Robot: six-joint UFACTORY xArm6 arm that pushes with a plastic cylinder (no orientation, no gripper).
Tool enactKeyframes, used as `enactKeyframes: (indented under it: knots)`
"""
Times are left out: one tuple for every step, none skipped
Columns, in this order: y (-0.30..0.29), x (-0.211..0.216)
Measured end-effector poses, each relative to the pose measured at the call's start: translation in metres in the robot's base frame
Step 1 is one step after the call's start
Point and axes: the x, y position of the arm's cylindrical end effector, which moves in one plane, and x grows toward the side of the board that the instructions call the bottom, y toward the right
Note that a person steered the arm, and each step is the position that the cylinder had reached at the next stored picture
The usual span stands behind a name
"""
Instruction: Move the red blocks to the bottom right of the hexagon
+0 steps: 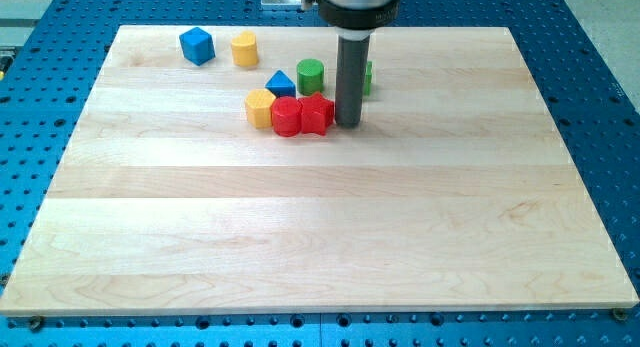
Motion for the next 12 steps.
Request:
enactKeyframes:
  knots:
    - [-0.008, -0.018]
    - [-0.04, -0.013]
    - [-0.065, -0.006]
    - [-0.059, 0.002]
    - [-0.049, 0.026]
    - [-0.031, 0.074]
    - [-0.029, 0.122]
    - [-0.075, 0.13]
    - [-0.102, 0.114]
    - [-0.088, 0.11]
    - [-0.122, 0.118]
    - [-0.111, 0.071]
